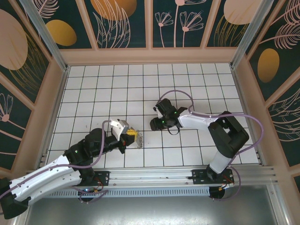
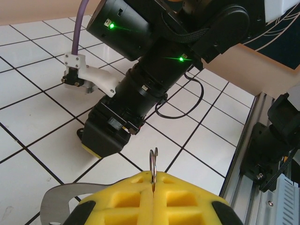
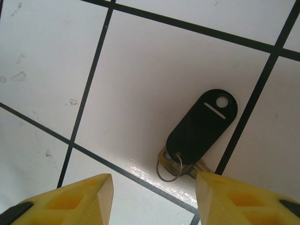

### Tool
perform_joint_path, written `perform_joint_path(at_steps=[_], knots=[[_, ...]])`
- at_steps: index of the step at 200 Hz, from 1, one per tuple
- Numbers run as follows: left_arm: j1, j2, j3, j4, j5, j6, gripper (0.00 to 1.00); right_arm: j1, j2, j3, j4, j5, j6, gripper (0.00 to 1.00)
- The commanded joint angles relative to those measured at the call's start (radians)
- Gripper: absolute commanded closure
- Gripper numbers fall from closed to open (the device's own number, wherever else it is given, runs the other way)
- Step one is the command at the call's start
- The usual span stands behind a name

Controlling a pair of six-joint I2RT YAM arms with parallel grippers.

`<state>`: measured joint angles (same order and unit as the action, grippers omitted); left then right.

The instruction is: Put the keys on the keyring

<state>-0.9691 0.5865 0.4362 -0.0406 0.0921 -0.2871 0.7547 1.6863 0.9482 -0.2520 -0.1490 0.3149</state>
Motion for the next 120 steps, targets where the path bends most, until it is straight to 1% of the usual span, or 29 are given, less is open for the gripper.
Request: perform_joint_path(at_steps=[1,31,65,120], knots=[[-0.003,-0.020,-0.004,0.059,0.001,-0.022,1.00,0.005,0.026,0.031,0.003,0.034,0.021,0.52],[-0.002,-0.013,-0.005,0.065,0.016,-0.021,1.00,0.012,0.047,0.044,-0.012,0.046,0.023,0.58],[-0.003,-0.013,-0.001,0.070,0.023,-0.019,1.00,0.015,0.073,0.062,-0.011,0.045,0.023,0.62],[-0.002,-0.018,-0.007,0.076,0.028,-0.022,1.00,0.020,0.100,0.075,-0.028,0.061,0.014,0.66]])
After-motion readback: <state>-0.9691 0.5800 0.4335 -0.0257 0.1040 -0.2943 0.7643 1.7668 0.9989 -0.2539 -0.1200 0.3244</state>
